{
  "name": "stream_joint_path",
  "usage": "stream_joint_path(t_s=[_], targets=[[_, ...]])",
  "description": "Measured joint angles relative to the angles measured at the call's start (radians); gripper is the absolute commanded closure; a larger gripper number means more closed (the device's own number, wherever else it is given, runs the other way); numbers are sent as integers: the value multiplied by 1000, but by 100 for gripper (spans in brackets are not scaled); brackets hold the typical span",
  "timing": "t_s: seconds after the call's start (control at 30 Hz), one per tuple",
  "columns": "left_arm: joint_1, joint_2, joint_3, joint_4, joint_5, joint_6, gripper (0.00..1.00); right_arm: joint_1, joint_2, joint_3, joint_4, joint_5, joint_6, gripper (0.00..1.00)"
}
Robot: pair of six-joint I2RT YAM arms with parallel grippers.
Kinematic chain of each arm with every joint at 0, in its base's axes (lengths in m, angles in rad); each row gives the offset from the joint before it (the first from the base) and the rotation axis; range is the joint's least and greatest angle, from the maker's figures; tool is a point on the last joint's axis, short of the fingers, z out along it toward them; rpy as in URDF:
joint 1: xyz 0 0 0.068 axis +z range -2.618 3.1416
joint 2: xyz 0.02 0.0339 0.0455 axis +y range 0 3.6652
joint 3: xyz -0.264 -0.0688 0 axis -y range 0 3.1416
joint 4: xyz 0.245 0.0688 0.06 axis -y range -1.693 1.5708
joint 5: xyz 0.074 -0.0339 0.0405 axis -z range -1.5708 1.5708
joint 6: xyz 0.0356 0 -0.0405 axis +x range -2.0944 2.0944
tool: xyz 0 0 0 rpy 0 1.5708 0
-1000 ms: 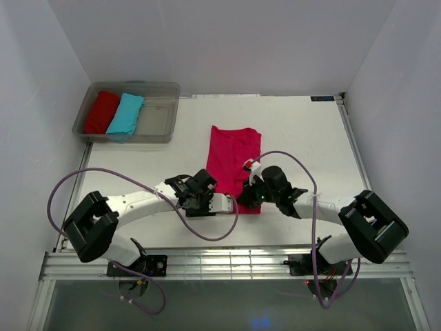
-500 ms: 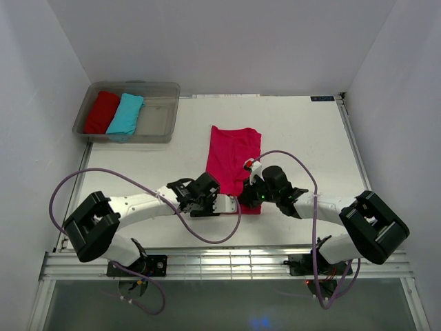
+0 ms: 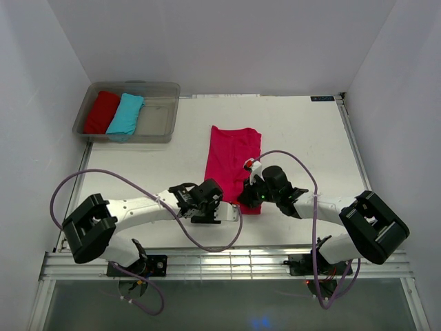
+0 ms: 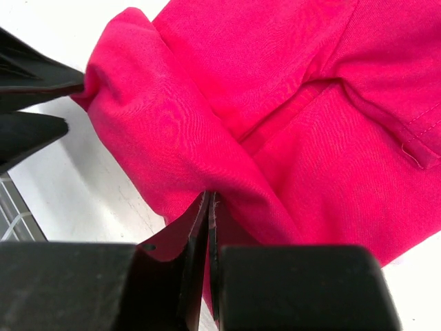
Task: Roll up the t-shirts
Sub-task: Roll the T-shirt to the center of the board.
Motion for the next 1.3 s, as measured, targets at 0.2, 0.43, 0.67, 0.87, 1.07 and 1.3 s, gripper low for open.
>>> stream_joint_path(t_s=[0.2, 0.43, 0.67, 0.87, 1.07, 1.3], targets=[[0, 92, -2, 48, -59, -8, 53, -5, 0, 0, -2, 0, -2, 91], [2, 100, -13, 116, -134, -54, 100, -6, -69, 0, -73, -16, -91, 81], [26, 100, 32, 63, -104, -87, 100, -6, -356, -11, -216, -35, -402, 55], [71, 100, 90, 21, -29, -116, 100, 3, -572, -121, -332, -95, -730, 48], [101, 104, 119, -7, 19, -132, 100, 103, -499, -156, -412, -7, -919, 48], [113, 113, 119, -21, 50, -133, 100, 148, -412, -158, -385, 123, -992, 47]])
